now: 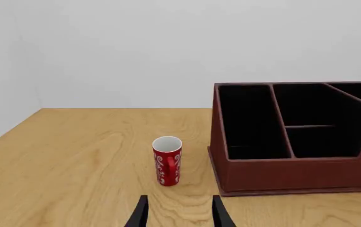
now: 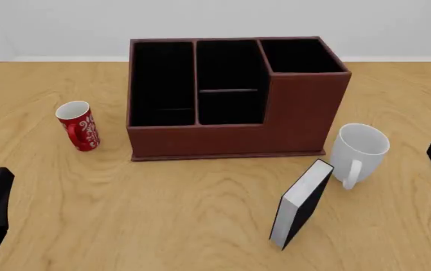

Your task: Pick up the book and place it in the right compartment of the caddy.

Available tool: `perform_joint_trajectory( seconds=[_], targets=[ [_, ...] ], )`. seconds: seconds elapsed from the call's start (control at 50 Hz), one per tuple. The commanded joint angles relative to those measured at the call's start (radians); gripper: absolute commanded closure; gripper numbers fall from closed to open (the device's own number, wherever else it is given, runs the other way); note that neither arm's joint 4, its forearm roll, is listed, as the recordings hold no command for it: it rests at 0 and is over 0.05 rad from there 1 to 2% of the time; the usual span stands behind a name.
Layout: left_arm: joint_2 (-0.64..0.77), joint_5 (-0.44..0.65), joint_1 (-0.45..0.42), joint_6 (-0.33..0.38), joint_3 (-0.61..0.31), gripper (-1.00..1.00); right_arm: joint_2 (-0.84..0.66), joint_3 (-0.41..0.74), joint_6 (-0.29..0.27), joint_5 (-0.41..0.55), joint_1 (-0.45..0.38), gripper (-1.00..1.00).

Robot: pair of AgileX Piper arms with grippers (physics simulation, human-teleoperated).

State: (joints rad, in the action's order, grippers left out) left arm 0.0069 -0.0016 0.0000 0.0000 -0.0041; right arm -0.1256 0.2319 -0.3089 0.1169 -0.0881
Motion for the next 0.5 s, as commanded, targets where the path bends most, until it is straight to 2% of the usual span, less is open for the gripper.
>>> perform_joint_trajectory(
  seconds=[0.02, 0.06, 0.08, 0.12, 0.14, 0.16, 0.22, 0.26, 0.3, 0.44, 0.46, 0.5],
  targets=[
    [0.000, 0.000, 0.000, 0.000, 0.000, -1.00, -0.149, 0.144, -0.217, 0.048, -0.095, -1.00],
    [0.000, 0.000, 0.000, 0.000, 0.000, -1.00, -0.174, 0.146, -0.264, 0.045, -0.112, -1.00],
    [0.000, 0.000, 0.000, 0.000, 0.000, -1.00, -0.192, 0.155, -0.293, 0.056, -0.152, -1.00],
    [0.000, 0.000, 0.000, 0.000, 0.000, -1.00, -0.230, 0.166, -0.361, 0.059, -0.183, -1.00],
    [0.000, 0.000, 0.000, 0.000, 0.000, -1.00, -0.239, 0.169, -0.365, 0.062, -0.192, -1.00],
    [0.000, 0.000, 0.000, 0.000, 0.000, -1.00, -0.258, 0.171, -0.421, 0.054, -0.198, -1.00],
    [0.000, 0.000, 0.000, 0.000, 0.000, -1.00, -0.298, 0.195, -0.455, 0.066, -0.229, -1.00],
    [0.000, 0.000, 0.000, 0.000, 0.000, -1.00, -0.311, 0.200, -0.517, 0.065, -0.249, -1.00],
    [0.000, 0.000, 0.000, 0.000, 0.000, -1.00, -0.328, 0.231, -0.513, 0.090, -0.269, -1.00],
    [0.000, 0.000, 0.000, 0.000, 0.000, -1.00, -0.409, 0.304, -0.651, 0.126, -0.333, -1.00],
    [0.000, 0.000, 0.000, 0.000, 0.000, -1.00, -0.427, 0.338, -0.644, 0.151, -0.344, -1.00],
    [0.000, 0.000, 0.000, 0.000, 0.000, -1.00, -0.453, 0.366, -0.666, 0.180, -0.368, -1.00]
  ],
)
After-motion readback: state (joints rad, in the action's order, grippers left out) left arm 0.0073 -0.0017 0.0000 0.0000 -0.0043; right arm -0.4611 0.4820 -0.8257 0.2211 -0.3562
